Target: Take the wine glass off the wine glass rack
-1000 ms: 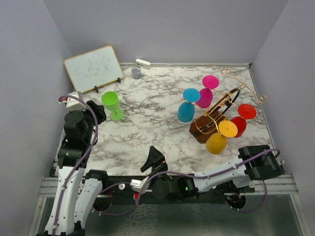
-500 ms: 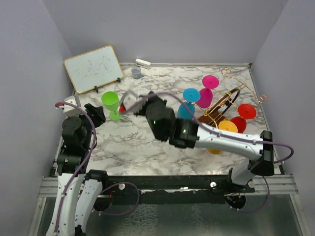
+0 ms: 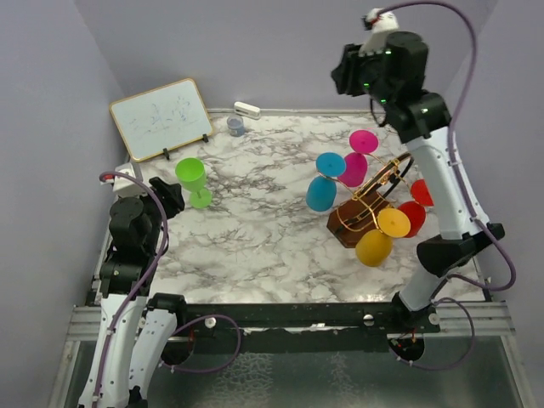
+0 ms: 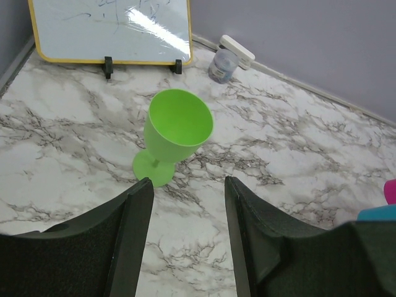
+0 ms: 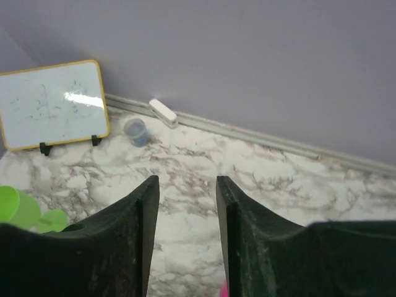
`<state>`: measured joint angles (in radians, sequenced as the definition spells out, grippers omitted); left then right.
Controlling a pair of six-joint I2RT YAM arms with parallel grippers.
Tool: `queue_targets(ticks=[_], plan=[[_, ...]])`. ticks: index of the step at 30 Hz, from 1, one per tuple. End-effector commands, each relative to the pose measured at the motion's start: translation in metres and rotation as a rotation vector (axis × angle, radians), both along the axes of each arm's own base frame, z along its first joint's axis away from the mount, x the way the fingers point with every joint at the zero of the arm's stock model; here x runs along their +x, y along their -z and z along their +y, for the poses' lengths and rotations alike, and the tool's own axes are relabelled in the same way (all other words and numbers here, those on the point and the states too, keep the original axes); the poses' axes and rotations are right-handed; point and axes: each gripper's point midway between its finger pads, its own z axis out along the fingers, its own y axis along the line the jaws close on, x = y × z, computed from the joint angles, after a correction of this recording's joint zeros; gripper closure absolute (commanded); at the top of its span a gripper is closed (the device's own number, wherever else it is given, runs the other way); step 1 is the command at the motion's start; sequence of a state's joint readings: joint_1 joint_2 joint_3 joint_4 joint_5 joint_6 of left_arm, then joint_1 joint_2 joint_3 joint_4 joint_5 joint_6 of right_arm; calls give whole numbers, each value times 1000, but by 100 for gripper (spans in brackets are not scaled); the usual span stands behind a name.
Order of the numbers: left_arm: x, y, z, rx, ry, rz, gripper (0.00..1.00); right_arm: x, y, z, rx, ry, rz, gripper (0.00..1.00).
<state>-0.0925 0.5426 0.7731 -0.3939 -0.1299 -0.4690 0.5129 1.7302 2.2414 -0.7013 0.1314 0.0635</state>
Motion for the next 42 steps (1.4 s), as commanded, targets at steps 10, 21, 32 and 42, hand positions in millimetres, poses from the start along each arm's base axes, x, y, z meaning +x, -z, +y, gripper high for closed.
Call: queue_targets(ticks=[10, 21, 32, 42], plan=[[7, 1, -10, -7, 54, 4, 47, -30, 76, -137, 583, -180, 461, 64], [10, 5, -14, -9, 77, 23, 47, -44, 116, -149, 566, -108, 542, 61], [12, 9, -16, -11, 88, 36, 47, -40, 133, -164, 511, -2, 548, 61], [13, 10, -16, -9, 89, 41, 47, -42, 155, -157, 516, -58, 615, 63]])
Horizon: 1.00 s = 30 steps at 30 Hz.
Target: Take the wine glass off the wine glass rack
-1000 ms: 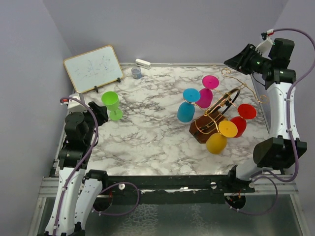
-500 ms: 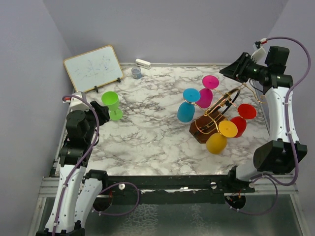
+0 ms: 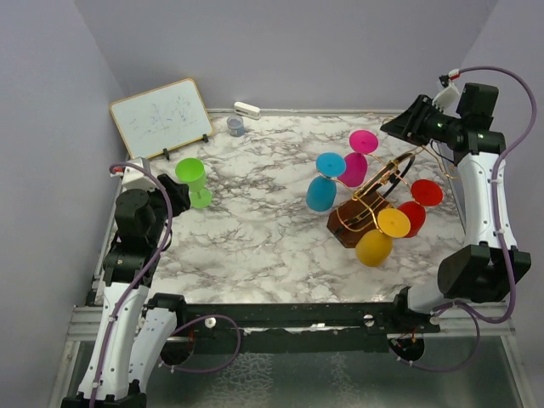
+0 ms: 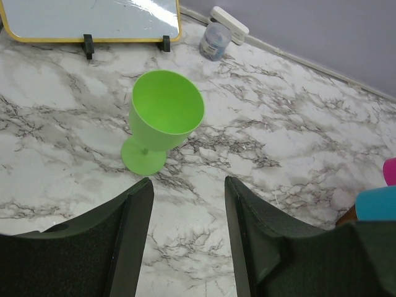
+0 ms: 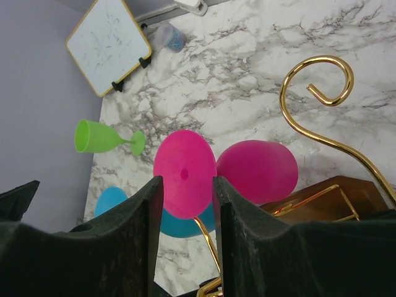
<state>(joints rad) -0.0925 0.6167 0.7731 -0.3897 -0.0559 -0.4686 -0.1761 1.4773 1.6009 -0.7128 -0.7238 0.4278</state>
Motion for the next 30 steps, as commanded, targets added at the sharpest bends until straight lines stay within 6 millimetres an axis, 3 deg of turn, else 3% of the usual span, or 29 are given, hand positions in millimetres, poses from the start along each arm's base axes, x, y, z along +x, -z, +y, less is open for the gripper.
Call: queue_targets(ticks=[1, 21, 30], plan=[[3, -7, -2, -1, 18, -29, 47, -4, 19, 3, 3, -40, 47, 63], [3, -6, -3, -2, 19, -25, 47, -1, 39, 16, 28, -110, 88, 62], [3, -5, -3, -3, 21, -22, 47, 3, 33, 22, 21, -126, 73, 62]])
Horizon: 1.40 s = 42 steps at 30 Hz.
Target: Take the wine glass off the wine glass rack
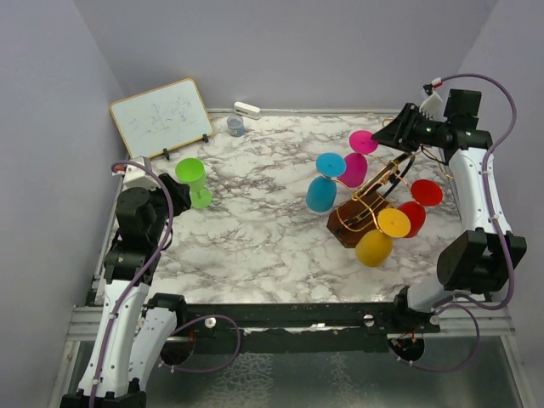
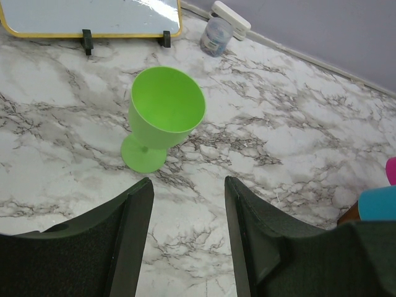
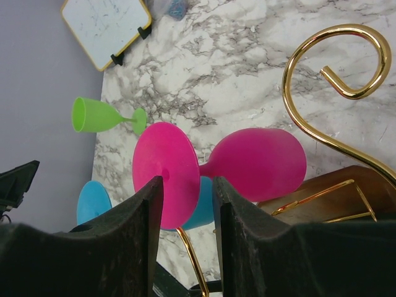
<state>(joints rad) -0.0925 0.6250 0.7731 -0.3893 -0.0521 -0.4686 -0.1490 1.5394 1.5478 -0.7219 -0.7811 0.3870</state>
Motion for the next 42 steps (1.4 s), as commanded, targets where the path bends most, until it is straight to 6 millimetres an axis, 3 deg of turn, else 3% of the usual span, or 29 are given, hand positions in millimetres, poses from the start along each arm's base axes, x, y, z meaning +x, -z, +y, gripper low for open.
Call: queue_targets(ticks=[1, 9, 15, 24, 33, 42], plan=[[2, -7, -3, -4, 18, -29, 47, 3, -8, 7, -1, -35, -22, 62], [3, -7, -3, -4, 20, -28, 47, 6, -2, 10, -5, -41, -7, 64], [3, -6, -3, -3, 18, -26, 47, 6, -5, 10, -10, -30, -16, 81], [2, -6, -3, -4, 17, -25, 47, 5, -17, 10, 11, -1, -41, 99], [3, -6, -2, -4, 16, -24, 47, -4, -41, 24, 124, -38, -71, 99], [3, -6, -4, -8, 25, -26, 47, -6, -41, 30, 160, -76, -60, 99]])
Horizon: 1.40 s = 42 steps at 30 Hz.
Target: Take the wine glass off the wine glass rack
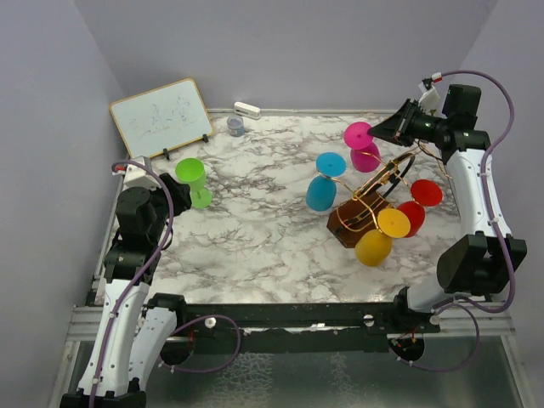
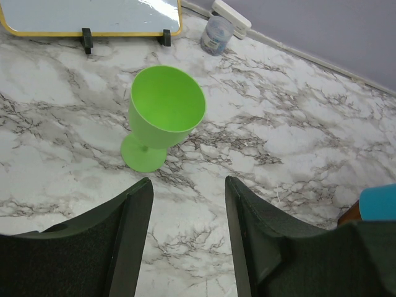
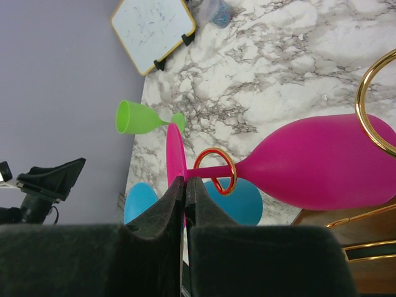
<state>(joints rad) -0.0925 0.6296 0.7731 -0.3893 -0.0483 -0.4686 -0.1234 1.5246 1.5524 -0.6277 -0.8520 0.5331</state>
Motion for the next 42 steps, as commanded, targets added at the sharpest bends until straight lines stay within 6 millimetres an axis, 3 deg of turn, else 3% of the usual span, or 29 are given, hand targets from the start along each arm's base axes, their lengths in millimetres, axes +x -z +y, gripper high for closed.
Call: queue_targets(ticks=[1, 11, 31, 42], plan=[[2, -7, -4, -6, 23, -31, 46, -4, -12, 9, 42, -49, -38, 99], [4, -6, -7, -9, 41, -22, 37, -5, -7, 16, 99, -111, -25, 99], [5, -4, -9, -11, 55, -15, 36, -3, 4, 18, 110, -150, 15, 99], [5, -4, -9, -10, 53, -13, 36, -15, -2, 2, -3, 11, -26, 99]])
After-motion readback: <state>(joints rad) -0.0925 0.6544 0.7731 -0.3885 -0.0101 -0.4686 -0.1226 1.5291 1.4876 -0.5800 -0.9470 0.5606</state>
